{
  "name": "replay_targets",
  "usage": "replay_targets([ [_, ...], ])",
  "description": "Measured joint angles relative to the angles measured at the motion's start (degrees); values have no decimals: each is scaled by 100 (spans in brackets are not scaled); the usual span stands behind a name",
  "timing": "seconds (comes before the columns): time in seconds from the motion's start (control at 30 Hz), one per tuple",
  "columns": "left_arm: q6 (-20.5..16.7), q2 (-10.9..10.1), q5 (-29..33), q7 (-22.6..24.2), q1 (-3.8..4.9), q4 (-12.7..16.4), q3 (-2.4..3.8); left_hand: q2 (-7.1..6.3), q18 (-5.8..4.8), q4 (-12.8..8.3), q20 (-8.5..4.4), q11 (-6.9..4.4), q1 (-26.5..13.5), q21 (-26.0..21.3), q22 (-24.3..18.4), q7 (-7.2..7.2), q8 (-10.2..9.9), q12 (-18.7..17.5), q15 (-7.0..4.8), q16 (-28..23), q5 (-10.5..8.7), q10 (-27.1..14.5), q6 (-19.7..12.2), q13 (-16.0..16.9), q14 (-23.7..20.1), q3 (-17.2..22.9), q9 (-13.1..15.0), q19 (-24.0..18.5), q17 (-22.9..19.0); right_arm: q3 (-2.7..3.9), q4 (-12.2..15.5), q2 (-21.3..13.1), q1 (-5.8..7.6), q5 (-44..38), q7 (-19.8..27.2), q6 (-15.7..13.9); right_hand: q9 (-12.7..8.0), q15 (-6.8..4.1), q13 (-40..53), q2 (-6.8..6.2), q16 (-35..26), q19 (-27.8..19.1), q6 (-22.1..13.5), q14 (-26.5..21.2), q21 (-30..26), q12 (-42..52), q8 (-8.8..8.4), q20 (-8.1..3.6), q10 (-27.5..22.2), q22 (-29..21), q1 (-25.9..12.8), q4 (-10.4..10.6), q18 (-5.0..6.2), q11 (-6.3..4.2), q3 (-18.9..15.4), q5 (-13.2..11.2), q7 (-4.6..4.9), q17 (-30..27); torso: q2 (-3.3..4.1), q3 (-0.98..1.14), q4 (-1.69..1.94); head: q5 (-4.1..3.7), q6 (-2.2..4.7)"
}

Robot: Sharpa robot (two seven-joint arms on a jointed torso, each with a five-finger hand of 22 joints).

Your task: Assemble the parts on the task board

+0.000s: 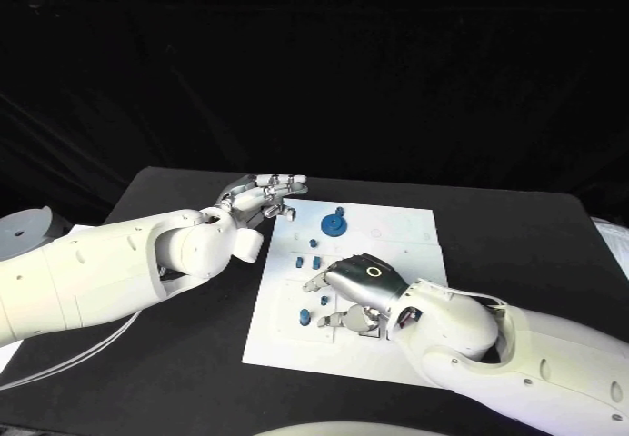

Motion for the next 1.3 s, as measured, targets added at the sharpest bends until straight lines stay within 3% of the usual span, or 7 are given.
replay_targets([
  [0.1, 0, -2, 0, -2, 0, 0, 0, 0, 0, 0, 0, 0, 0, 0, 0, 0, 0, 0, 0, 0, 0, 0, 0, 0, 0, 0, 0, 0, 0, 35, 189, -451, 121, 221, 10, -167, 28, -116, 74, 126, 0, 14, 209, -1, 0, 267, 61, -14, 585, 0, 88, 25, 0, -98, 60, 0, -9, 0, -5, -2, -8, -75, 40],
  [0.27, 0, -32, 0, -4, -1, 19, -2, 0, 0, 0, 0, 0, 0, 0, 0, 0, 0, 0, 0, 0, 0, 0, 0, 0, 0, 0, 0, 0, 0, 82, 410, -1354, 358, 1080, -100, -382, 62, -322, 343, 321, 171, 180, 549, 1, 245, 813, 192, -223, 1832, 366, -28, 129, 0, -311, 124, 144, -121, 0, -19, -16, -46, -215, 106],
  [0.4, -1, -43, 0, -4, -1, 54, -3, 0, 0, 0, 0, 0, 0, 0, 0, 0, 0, 0, 0, 0, 0, 0, 0, 0, 0, 0, 0, 0, 0, 36, 671, -1950, 401, 1833, -338, -504, 71, -457, 829, 205, 283, 275, 678, 2, 447, 1403, 276, -367, 2625, 638, -435, 313, 0, -540, -70, 555, -252, 0, -30, -29, -111, -352, 162],
  [0.57, -1, -22, 0, -4, -12, 66, -16, 0, 0, 0, 0, 3, 0, 0, 0, 0, 0, 0, 0, 0, 0, -3, 0, -2, 0, 0, 0, 0, 1, -58, 917, -2457, 294, 2532, -786, -573, 138, -540, 4695, 317, 461, 267, 774, 16, 617, 4974, 436, -475, 2811, 710, -1082, 321, -94, -639, -539, 1335, -348, -1, -42, -39, -179, -480, 196],
  [0.63, -1, -19, 0, -4, -23, 66, -18, 0, 0, 0, 0, 21, 0, 0, -4, -20, 0, 0, 0, 0, 0, -21, -20, -5, 0, 0, 0, 0, 1, -81, 992, -2538, 228, 2670, -968, -574, 188, -540, 5426, 433, 554, 267, 736, 16, 689, 5646, 511, -475, 2807, 710, -1193, 314, -94, -640, -752, 1430, -384, -1, -48, -47, -207, -521, 202],
  [0.83, 1, -5, 0, -4, -74, 60, -25, 0, 0, 0, 0, 21, 0, 0, -5, -21, 0, 0, 0, 0, 0, -21, -20, -5, 0, 0, 0, 0, 1, -116, 1086, -2641, 101, 2771, -1543, -527, 291, -540, 5429, 564, 610, 267, 703, 16, 732, 5901, 633, -475, 2775, 709, -1324, 370, -94, -629, -1082, 1437, -360, -1, -69, -63, -255, -578, 194],
  [1.3, 3, -21, 0, -4, -104, 57, -25, 0, 0, 0, 0, 20, 0, 0, -5, -21, 0, 0, 0, 0, 0, -20, -20, -5, 0, 0, 0, 0, 1, -127, 1007, -2437, -64, 2455, -2040, -328, 356, -540, 5544, 626, 633, 267, 675, 16, 732, 6050, 700, -475, 2760, 708, -1386, 379, -93, -615, -1250, 1436, -372, -1, -75, -67, -260, -556, 160],
])
